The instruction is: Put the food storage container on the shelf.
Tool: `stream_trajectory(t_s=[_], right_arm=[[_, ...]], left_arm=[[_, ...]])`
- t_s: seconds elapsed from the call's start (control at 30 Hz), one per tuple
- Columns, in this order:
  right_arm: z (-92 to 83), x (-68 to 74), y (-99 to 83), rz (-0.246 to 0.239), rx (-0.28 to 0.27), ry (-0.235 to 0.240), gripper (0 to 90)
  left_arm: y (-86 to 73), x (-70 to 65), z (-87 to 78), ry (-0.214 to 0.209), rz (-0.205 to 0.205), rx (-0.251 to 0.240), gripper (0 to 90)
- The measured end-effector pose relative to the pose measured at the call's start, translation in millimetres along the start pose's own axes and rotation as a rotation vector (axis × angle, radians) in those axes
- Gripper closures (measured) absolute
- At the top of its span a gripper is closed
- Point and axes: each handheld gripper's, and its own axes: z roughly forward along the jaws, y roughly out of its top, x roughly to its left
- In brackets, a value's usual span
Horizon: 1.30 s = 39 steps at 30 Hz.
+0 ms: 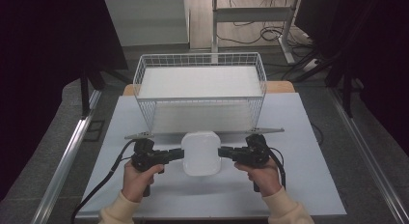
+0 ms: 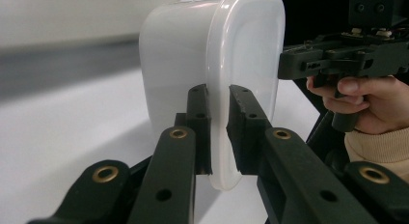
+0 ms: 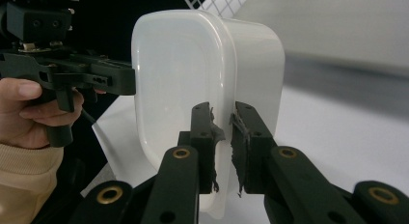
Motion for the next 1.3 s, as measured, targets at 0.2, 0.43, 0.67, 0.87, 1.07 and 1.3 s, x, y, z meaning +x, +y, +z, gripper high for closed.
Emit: stream_trajectory(t_s=[0.2,0.43,0.67,0.87,1.07,1.3], right_arm=[[-6.3,1.7,15.2,-0.017,-0.031,-0.003,79.7],[-17.3,8.0,42.1,-0.045,-0.073,-0.003,79.9],[-24.3,12.4,62.2,-0.066,-0.103,-0.001,79.9],[-28.8,17.1,84.4,-0.087,-0.117,-0.003,80.0],[-26.7,16.8,102.9,-0.098,-0.129,-0.012,80.0],[-28.9,18.8,120.5,-0.108,-0.137,-0.013,80.0]], left_arm=[[22.5,-6.1,-2.3,0.007,0.037,-0.012,80.2],[48.8,-14.4,-7.8,0.006,0.065,-0.038,80.0],[75.5,-22.8,-15.6,0.008,0.105,-0.054,80.1],[97.1,-25.7,-20.3,0.013,0.117,-0.067,80.1],[114.7,-25.2,-22.4,0.033,0.126,-0.074,79.9],[133.4,-27.5,-26.1,0.041,0.146,-0.083,79.8]])
